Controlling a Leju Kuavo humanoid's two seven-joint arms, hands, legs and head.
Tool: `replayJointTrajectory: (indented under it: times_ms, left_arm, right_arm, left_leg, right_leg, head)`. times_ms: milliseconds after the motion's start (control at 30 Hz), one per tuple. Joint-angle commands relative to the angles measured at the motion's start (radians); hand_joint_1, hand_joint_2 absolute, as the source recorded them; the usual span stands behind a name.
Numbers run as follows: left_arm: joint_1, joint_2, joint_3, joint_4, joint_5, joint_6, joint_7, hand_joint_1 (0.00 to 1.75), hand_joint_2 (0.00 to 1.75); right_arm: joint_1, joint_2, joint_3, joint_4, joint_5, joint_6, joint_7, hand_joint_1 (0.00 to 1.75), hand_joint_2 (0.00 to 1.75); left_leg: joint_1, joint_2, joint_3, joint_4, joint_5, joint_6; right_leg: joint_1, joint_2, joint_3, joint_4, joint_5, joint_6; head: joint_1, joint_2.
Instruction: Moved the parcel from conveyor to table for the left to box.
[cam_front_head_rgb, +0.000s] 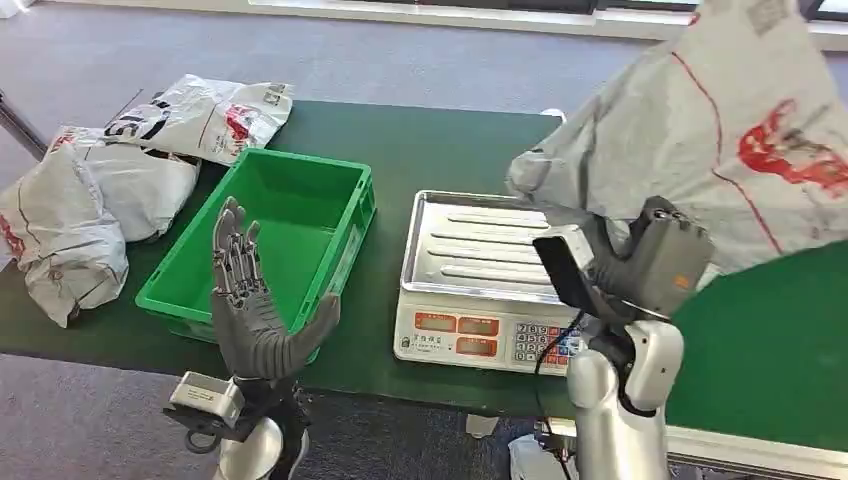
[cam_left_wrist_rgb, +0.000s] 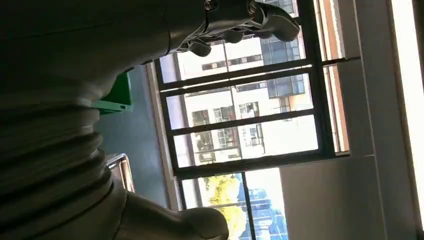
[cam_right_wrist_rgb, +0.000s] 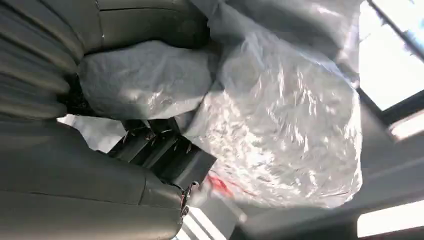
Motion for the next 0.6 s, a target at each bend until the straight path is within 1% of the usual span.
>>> replayJointTrajectory:
  times_ms: [33, 67, 233, 300, 533, 600]
  left_arm:
    - [-0.111, -0.012, -0.06, 0.11, 0.016, 0.004, -0.005, 0.0, 1.75]
    - [-0.114, -0.013, -0.06, 0.109, 0.016, 0.004, -0.005, 0.0, 1.75]
    - [-0.123, -0.015, -0.058, 0.108, 0.017, 0.006, -0.002, 0.0, 1.75]
    - [-0.122, -0.014, -0.058, 0.107, 0.018, 0.007, -0.002, 0.0, 1.75]
    - [-0.116, -0.013, -0.057, 0.101, 0.019, 0.012, -0.001, 0.0, 1.75]
    - [-0.116, -0.013, -0.057, 0.101, 0.019, 0.012, -0.001, 0.0, 1.75]
  right_arm:
    - [-0.207, -0.008, 0.229, 0.406, 0.04, 0.041, 0.084, 1.75, 1.75]
    - [-0.209, -0.004, 0.231, 0.406, 0.04, 0.041, 0.084, 1.75, 1.75]
    - [-0.221, -0.008, 0.237, 0.425, 0.045, 0.046, 0.088, 1.75, 1.75]
    - [-0.22, -0.01, 0.238, 0.424, 0.044, 0.045, 0.089, 1.75, 1.75]
    - [-0.223, -0.014, 0.247, 0.431, 0.037, 0.049, 0.09, 1.75, 1.75]
    - [-0.223, -0.014, 0.247, 0.431, 0.037, 0.049, 0.09, 1.75, 1.75]
  left_leg:
    - [-0.001, 0.002, 0.0, -0.001, 0.001, 0.001]
    - [-0.001, 0.005, 0.0, -0.001, 0.001, 0.001]
    - [0.0, -0.002, -0.001, -0.001, 0.001, 0.001]
    - [0.0, -0.001, -0.002, 0.0, 0.001, 0.0]
    - [0.0, -0.002, -0.002, -0.001, 0.001, 0.001]
    - [0.0, -0.001, -0.003, 0.0, 0.001, 0.0]
  right_leg:
    - [0.0, 0.001, 0.0, 0.0, 0.001, 0.001]
    - [0.0, 0.003, 0.0, -0.001, 0.002, 0.0]
    - [0.0, -0.003, 0.0, -0.001, 0.002, 0.0]
    - [0.0, -0.001, -0.001, 0.001, 0.001, 0.0]
    - [0.0, -0.003, -0.001, -0.001, 0.002, 0.0]
    - [0.0, -0.002, -0.002, 0.001, 0.001, 0.0]
  head:
    - [0.001, 0.0]
    - [0.001, 0.0]
    - [0.0, 0.0]
    - [0.0, 0.0]
    - [0.001, 0.0]
    - [0.0, 0.0]
